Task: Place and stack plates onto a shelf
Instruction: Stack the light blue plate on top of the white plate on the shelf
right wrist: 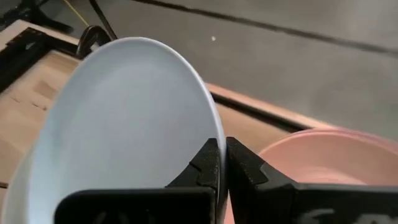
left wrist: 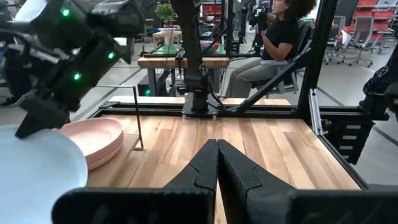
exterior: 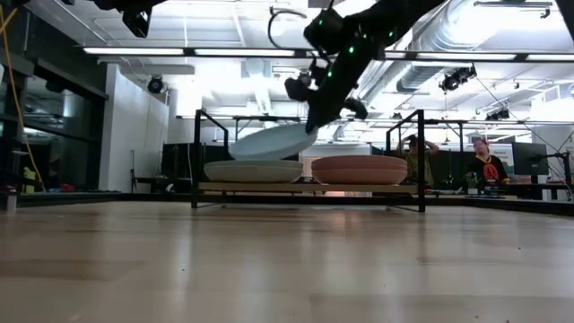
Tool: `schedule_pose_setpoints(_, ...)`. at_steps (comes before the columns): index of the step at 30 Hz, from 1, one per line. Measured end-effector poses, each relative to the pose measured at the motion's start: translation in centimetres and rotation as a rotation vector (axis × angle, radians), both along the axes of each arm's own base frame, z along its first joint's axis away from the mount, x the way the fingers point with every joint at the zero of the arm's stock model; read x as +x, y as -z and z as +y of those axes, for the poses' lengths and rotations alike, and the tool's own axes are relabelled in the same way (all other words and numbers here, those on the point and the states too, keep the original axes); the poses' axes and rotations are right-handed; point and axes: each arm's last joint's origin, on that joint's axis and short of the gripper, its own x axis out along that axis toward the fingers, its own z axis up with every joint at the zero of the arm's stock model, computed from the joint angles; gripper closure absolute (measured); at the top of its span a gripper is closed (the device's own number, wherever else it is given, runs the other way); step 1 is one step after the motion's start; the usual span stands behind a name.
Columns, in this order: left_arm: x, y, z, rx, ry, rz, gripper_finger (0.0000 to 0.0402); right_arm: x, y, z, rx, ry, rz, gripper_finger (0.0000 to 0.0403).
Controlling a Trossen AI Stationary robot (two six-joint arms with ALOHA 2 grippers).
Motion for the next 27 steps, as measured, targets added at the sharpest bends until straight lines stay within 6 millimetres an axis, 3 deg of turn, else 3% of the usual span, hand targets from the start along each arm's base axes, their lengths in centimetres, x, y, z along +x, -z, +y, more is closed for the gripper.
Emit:
schedule_pose_setpoints(7, 0.0, 0.0, 0.0, 0.007, 0.000, 0.000, 0.0402, 1.1, 1.8, -0.9, 0.057, -0.029, -0.049, 0.0403)
schedule_pose_setpoints(20, 0.0, 0.0, 0.0, 0.017, 0.000, 0.000, 0.0402, 1.7, 2.2, -1.0, 0.081, -0.043, -0.111, 0.0400)
schedule_pose_setpoints(27, 0.0, 0.0, 0.0, 0.016, 0.000, 0.000, 0.0402, 1.9, 2.0, -1.0, 0.066, -0.065, -0.130, 0.0342)
